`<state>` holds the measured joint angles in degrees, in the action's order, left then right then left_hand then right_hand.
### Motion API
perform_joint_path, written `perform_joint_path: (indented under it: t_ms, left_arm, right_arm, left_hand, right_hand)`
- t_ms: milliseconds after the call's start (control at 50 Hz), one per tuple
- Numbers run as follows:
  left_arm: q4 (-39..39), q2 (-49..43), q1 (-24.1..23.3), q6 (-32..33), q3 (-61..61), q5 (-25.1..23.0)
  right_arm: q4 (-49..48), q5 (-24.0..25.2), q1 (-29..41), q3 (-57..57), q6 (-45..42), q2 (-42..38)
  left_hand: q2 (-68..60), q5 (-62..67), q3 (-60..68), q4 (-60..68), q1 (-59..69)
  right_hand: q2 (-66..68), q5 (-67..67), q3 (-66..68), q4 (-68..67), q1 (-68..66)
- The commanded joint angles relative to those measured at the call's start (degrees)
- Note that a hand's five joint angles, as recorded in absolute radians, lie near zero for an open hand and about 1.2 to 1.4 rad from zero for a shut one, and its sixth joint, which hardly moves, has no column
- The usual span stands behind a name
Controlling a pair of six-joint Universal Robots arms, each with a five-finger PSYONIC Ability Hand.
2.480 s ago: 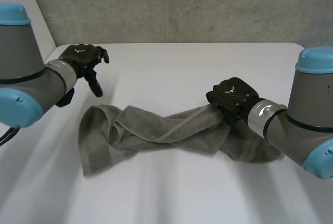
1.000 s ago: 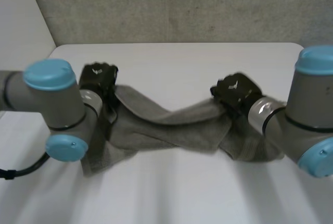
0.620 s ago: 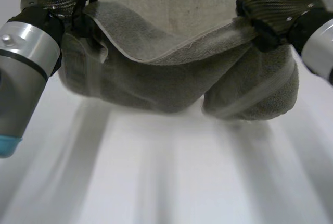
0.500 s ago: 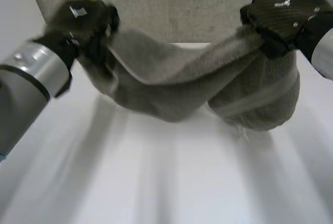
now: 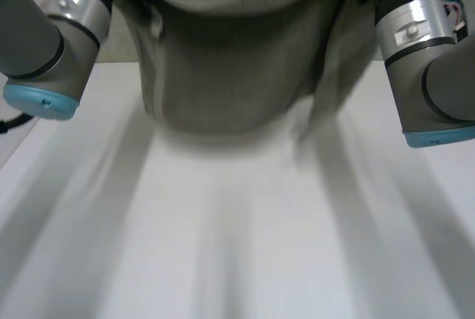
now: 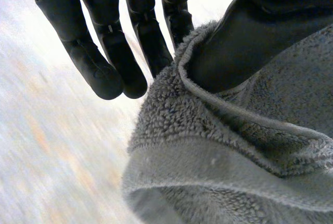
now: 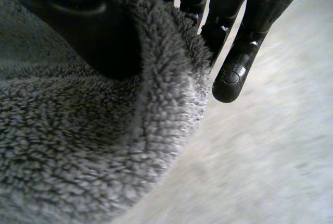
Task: Fold the towel.
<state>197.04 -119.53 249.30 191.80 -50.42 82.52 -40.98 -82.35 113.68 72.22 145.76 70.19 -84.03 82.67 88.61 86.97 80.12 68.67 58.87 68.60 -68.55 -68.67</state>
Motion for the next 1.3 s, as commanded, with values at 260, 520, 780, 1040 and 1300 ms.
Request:
perform_joint_path:
  t_ms: [260,520,780,1040,1300]
  left_arm:
    - [14.86,14.58,0.57,6.20,-51.05,-8.33]
    - [14.69,11.78,1.10,28.62,-65.69,-7.90]
    - [15.13,12.04,1.45,27.67,-64.19,-6.67]
    - [15.30,11.86,1.54,27.32,-65.60,-6.67]
    - [15.22,12.13,2.59,26.18,-66.39,-6.67]
  right_arm:
    - [39.37,13.44,0.05,11.62,-3.19,-2.77]
    - [42.83,12.65,-0.65,17.69,-6.72,-3.83]
    - [46.26,13.62,-3.11,14.35,5.85,3.82]
    - [55.04,12.65,-8.47,8.56,6.37,-1.89]
    - [56.27,12.57,-10.76,9.08,6.37,-6.91]
  left_hand:
    - [4.03,-12.67,-8.61,-6.97,-0.12]
    - [4.03,-12.67,-8.61,-6.97,-0.12]
    - [4.03,-12.67,-8.61,-6.97,-0.12]
    - [4.03,-12.67,-8.61,-6.97,-0.12]
    - [4.03,-12.67,-8.61,-6.97,-0.12]
  right_hand:
    - [-0.22,-0.41,-0.14,0.10,0.22]
    - [-50.02,-50.22,-49.95,49.90,50.02]
    - [-58.67,-58.87,-58.60,58.55,58.67]
    - [-53.04,-53.23,-52.97,52.92,53.04]
    - [-18.29,-18.48,-18.21,18.17,18.29]
